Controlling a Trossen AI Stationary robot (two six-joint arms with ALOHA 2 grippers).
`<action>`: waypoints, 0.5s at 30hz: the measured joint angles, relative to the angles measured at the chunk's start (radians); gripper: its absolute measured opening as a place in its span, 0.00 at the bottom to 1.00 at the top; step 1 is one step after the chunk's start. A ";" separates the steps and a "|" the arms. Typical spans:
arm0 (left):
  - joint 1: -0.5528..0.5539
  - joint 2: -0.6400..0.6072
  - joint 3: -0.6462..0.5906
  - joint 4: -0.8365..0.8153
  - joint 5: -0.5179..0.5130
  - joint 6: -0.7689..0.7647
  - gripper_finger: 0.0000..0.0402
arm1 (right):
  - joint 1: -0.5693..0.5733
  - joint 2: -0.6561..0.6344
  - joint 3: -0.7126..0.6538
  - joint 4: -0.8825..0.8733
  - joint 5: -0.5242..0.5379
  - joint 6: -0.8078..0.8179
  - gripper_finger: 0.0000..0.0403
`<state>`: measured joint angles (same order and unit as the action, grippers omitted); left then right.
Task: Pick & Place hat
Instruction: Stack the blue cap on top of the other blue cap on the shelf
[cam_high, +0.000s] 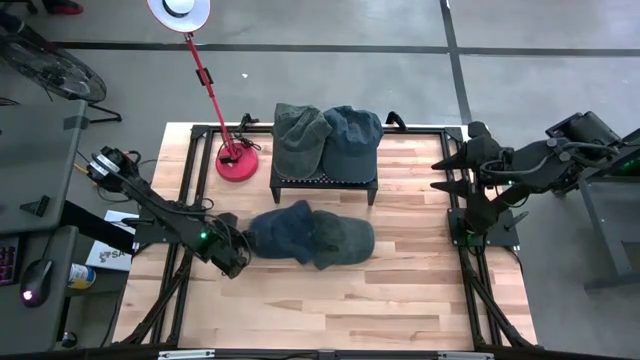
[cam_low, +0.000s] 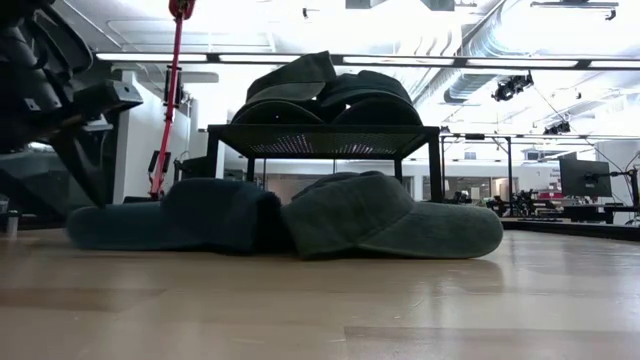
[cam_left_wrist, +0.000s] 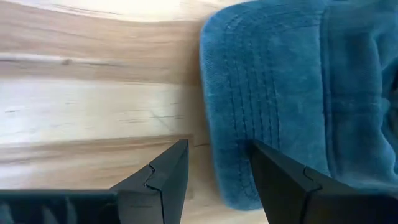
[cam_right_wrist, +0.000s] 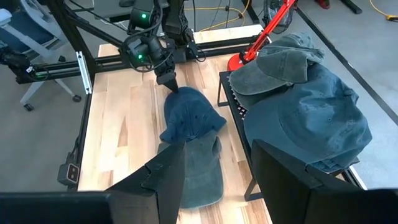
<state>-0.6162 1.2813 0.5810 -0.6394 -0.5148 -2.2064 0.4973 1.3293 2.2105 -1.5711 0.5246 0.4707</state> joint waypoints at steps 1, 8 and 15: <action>0.000 -0.003 -0.010 0.021 -0.005 0.010 0.42 | 0.000 0.000 0.000 0.000 0.000 0.000 0.44; 0.000 -0.004 -0.068 0.189 -0.025 0.113 0.42 | 0.000 0.000 0.000 0.000 0.042 0.000 0.44; 0.000 -0.004 -0.077 0.261 -0.076 0.167 0.42 | 0.000 0.000 0.000 0.000 0.078 -0.004 0.44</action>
<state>-0.6159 1.2774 0.5041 -0.3780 -0.5905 -2.0390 0.4973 1.3293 2.2105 -1.5711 0.6030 0.4667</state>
